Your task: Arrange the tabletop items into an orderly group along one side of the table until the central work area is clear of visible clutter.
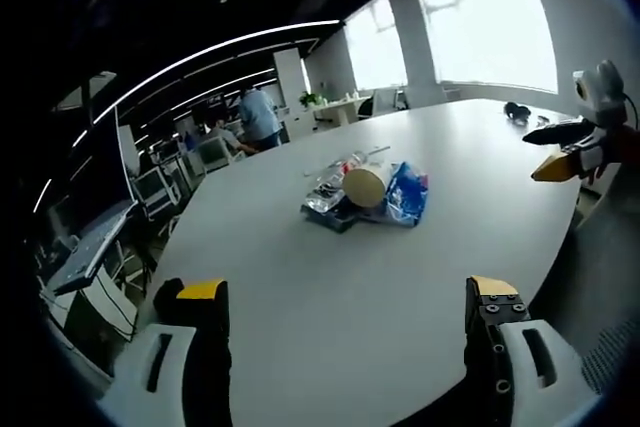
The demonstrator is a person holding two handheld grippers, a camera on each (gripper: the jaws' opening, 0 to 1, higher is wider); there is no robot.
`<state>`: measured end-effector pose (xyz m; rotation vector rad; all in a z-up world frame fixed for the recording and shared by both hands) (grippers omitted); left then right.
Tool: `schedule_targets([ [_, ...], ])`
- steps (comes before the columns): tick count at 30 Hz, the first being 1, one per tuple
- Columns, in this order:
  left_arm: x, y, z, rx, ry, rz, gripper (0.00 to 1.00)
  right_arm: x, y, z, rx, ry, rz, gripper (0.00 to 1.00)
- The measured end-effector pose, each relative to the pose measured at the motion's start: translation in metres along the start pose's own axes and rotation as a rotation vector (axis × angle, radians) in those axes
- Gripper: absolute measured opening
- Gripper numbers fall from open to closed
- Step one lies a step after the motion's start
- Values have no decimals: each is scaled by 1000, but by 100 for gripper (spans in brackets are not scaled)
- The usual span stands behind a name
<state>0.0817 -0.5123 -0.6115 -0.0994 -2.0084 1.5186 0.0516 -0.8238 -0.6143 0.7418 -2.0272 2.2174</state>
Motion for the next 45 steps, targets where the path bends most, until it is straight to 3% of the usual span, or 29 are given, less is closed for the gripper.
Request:
schedule_targets([
  [6,-1,-2,0,7,18,-2,99,1,-3,1,3,9,8,95],
  [17,-24,-29,-13,21,43,33,99,3,-7,7,-16,33,2,98],
  [21,-35,-37,-15,2,63,42,99,4,-14,14,-59,65,22,100],
  [27,-47,-48,-19,-27,93,55,99,3,-26,21,-58,79,34,100],
  [45,-79,-58,-29,-48,149,58,98,-18,-58,29,-15,68,50,100],
])
Point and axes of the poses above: the point that each gripper's makers call its tool centre point, and the gripper's own axes: x roughly backward along the fingers, z roughly to its right, y roughly out of its underside, the point moved 6 cm from there along x, roughly backward along the fingers, and after that the axes turned 2 degrees about x, right-handed, at the moved point
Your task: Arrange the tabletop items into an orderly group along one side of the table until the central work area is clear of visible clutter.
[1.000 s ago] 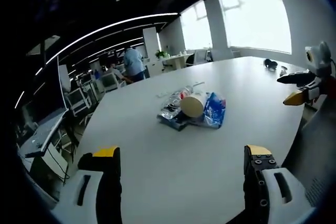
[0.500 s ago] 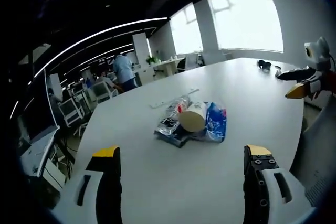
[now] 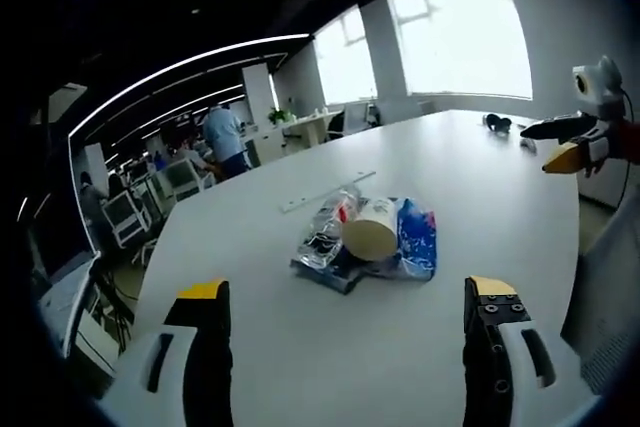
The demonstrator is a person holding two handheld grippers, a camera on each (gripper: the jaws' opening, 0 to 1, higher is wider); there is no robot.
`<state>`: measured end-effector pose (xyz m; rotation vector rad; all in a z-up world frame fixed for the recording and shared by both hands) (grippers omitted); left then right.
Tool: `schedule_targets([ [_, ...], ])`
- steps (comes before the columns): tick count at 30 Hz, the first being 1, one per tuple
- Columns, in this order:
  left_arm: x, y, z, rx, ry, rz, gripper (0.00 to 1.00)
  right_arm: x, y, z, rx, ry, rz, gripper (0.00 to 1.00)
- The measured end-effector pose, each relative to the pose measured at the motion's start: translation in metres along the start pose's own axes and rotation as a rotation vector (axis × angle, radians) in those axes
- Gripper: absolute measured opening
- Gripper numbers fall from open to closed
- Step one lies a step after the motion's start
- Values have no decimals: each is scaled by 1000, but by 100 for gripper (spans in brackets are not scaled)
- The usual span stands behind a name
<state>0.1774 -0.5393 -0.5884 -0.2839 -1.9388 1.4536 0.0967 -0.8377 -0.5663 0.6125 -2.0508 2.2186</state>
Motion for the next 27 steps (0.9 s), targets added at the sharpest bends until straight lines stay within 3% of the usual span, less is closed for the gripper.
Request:
schedule_targets([
  [12,-13,-8,-8,-19,19,7,97,-13,-10,2,2,-7,10,99],
  [27,-35,-7,0,-37,1,-52,96,-41,-33,20,90,-136,7,97],
])
Point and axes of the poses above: the point that each gripper's makers call its tool centre point, and the gripper's own axes: x roughly backward along the fingers, z roughly to its right, y roughly out of its underside, the point moved 6 cm from there along x, roughly backward along the fingers, and after that the axes turned 2 degrees about x, right-handed, at the moved point
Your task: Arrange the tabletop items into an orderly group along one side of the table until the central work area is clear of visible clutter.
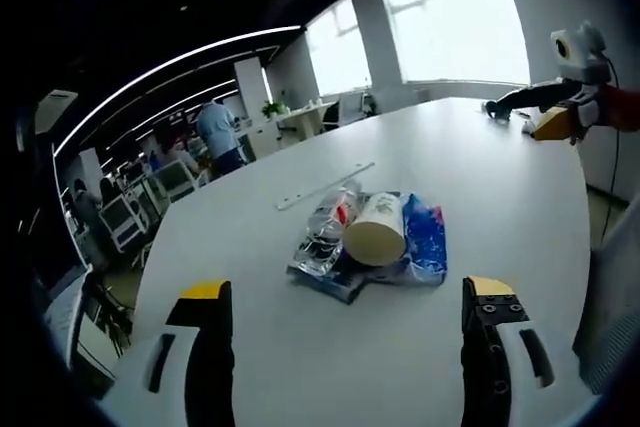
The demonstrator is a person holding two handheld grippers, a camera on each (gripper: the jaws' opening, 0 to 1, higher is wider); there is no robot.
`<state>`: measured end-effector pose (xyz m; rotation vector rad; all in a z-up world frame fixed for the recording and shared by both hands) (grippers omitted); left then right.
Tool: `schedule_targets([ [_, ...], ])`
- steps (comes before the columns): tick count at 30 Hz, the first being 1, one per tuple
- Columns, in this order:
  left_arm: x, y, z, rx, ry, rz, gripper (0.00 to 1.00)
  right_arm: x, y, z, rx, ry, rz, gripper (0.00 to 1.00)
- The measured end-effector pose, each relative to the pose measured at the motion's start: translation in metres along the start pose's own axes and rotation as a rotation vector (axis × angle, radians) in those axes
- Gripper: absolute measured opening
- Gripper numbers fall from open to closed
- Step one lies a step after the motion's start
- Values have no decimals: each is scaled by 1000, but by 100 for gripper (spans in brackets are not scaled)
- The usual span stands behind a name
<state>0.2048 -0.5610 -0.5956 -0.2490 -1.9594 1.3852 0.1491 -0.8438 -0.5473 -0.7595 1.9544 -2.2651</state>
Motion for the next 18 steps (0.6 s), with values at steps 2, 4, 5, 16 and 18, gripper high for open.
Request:
schedule_targets([
  [2,-3,0,0,-2,-3,-6,96,-2,-2,3,4,-8,3,97],
  [4,-6,-1,0,-9,-4,-9,95,-5,-4,7,10,-17,1,96],
  [5,-7,-1,0,-8,-8,-9,95,-7,-4,8,11,-21,0,96],
  [16,-20,-3,-3,-18,2,-30,89,-24,-12,17,46,-55,4,84],
  [18,-21,-5,-4,-20,4,-30,88,-28,-13,17,50,-60,4,83],
])
Point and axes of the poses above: the point that each gripper's makers call its tool centre point, and the gripper's own axes: x roughly backward along the fingers, z roughly to its right, y roughly out of its underside, the point moved 6 cm from there along x, roughly backward along the fingers, and after that the axes turned 2 degrees about x, right-handed, at the moved point
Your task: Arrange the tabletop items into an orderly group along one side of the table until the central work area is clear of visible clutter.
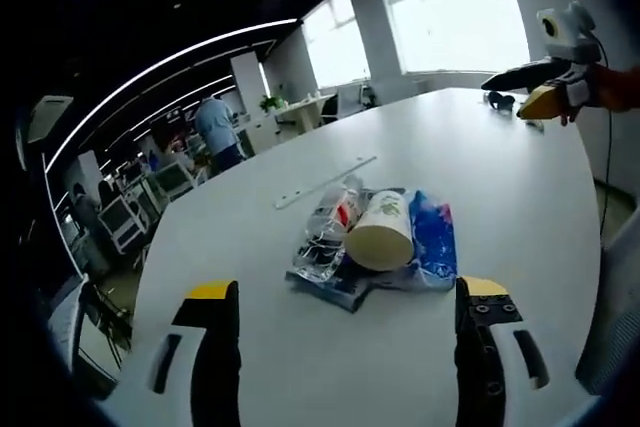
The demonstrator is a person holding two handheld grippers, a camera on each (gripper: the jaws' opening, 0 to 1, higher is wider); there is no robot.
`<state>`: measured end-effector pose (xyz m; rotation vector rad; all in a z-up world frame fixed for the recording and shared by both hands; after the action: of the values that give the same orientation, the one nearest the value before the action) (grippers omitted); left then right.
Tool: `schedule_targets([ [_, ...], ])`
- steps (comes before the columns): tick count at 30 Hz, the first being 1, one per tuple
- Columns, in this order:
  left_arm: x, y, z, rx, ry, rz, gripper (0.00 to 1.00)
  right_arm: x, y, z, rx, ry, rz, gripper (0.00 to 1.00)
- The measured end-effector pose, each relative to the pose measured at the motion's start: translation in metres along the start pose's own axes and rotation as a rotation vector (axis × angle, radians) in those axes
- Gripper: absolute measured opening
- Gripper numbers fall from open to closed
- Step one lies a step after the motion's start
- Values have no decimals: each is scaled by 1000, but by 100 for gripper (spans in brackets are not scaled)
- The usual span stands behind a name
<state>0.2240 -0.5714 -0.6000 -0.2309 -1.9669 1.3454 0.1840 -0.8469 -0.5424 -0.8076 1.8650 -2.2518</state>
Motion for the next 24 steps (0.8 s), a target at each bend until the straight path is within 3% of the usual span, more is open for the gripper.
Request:
schedule_targets([
  [24,-24,5,-13,-93,18,-64,78,-48,-5,1,32,-81,-30,69],
])
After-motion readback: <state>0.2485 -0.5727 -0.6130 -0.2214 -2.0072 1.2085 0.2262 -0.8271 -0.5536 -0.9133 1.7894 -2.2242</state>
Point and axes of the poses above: the point that each gripper's makers call its tool centre point, and the gripper's own axes: x roughly backward along the fingers, z roughly to its right, y roughly out of its underside, the point moved 6 cm from there along x, roughly backward along the fingers, and after that the axes turned 2 degrees about x, right-handed, at the moved point
